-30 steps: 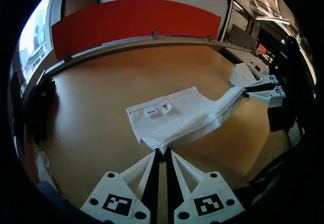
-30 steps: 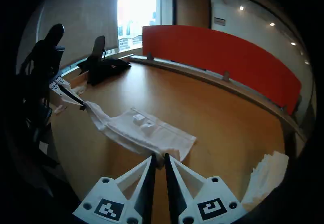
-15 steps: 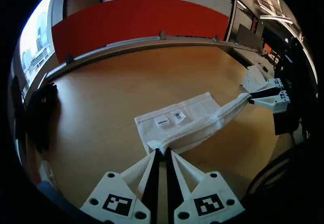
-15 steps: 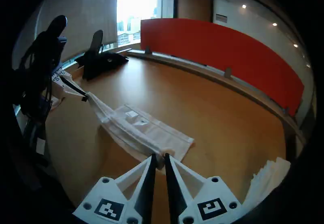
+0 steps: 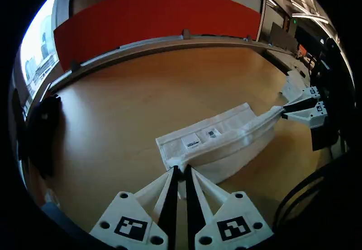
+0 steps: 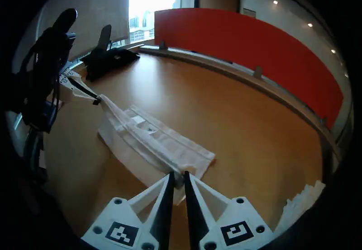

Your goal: Fold towel

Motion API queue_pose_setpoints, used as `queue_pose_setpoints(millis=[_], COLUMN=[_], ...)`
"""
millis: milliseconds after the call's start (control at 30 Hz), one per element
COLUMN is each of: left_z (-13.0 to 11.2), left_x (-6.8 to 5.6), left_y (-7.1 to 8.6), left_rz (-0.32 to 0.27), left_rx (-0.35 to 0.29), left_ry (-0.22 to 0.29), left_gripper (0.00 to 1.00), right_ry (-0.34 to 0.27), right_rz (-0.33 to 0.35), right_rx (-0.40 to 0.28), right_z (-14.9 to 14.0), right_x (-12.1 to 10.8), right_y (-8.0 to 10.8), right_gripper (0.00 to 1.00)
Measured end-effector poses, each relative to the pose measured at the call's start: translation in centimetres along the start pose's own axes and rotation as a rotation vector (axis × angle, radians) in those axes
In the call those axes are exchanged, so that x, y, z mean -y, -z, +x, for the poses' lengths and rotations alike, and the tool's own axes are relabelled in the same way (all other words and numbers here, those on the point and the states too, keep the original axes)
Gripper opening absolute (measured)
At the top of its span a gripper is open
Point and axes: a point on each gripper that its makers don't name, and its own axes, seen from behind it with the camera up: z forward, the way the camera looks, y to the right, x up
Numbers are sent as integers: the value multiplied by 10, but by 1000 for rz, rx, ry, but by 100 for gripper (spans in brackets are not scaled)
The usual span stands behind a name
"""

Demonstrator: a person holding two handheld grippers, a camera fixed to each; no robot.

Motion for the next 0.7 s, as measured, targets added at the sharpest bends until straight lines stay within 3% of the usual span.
queue_pose_setpoints(millis=[333,467,700], left_z=[-9,-12,-13], left_x=[3,5,15], left_y=[-30,-40,-52], left_rz=[6,15,43], left_rx=[25,30,31], left_ry=[-18,-26,-30], left_gripper=[13,20,32], right_ry=[-32,-46,-50], right_rz=[-10,-22,-64], right_rx=[48,59,76], right_z=[-18,-22,-26], right_x=[-12,-17,-28], right_y=[-25,-34,-45], right_gripper=[16,17,35])
